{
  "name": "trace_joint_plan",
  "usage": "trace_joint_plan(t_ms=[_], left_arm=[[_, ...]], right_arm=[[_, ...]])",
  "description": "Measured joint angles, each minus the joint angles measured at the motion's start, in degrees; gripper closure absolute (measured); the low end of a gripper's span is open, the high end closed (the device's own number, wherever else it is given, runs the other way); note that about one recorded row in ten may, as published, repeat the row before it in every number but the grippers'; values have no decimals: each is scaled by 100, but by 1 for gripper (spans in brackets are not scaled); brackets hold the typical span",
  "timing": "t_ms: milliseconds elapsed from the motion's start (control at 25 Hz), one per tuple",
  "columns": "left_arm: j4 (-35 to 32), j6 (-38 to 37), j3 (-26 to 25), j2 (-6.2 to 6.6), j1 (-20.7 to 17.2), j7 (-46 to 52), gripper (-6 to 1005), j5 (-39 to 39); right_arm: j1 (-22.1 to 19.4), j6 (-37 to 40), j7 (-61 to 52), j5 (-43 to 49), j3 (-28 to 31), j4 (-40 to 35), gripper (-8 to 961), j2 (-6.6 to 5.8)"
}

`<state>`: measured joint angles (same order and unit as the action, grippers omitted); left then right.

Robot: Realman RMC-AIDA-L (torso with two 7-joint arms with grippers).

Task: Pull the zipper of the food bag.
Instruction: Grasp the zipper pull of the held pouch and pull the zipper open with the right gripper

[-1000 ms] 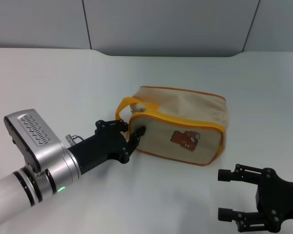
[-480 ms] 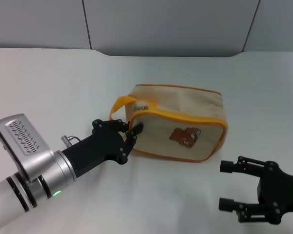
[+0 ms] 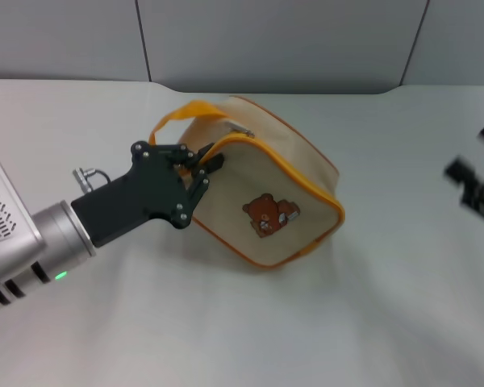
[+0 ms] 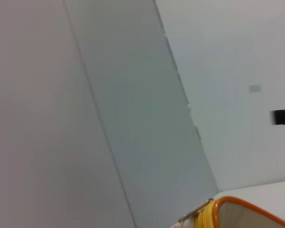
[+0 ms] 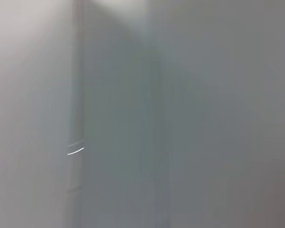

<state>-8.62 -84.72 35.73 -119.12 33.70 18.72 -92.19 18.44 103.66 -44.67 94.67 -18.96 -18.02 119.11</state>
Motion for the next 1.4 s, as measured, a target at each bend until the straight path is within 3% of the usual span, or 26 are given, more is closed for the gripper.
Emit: trace_joint_plan(t_ms=[160,200,240,280,480,680,1400], left_arm=[[-247,-57,281,-3,79,2,929,-1],[-277,-55,333,-8,101,2,929,-1],[-284,-52,348,-8,114,2,929,-1],[-286,-51,360,-8,132,4,929,-2],[-310,-88,374,-8,147,10,928,-2],[-381,-108,400,-5,169,12,929,-2],[-324,-202,531,-15,185,18,929,18]], right_arm=[[372,-540,2740,-685,82,1687,154,58],[597,-752,4432,-695,213,2425,154,64],[720,-894,5342,-694,308,2800,155,68],[720,-894,5342,-694,308,2800,155,68],[1074,-1502,7712,-621,418,3646,158,71],[1169,-1933,8516,-286,467,3822,160,72],[1487,-2088,8800,-201,696,4242,169,77]])
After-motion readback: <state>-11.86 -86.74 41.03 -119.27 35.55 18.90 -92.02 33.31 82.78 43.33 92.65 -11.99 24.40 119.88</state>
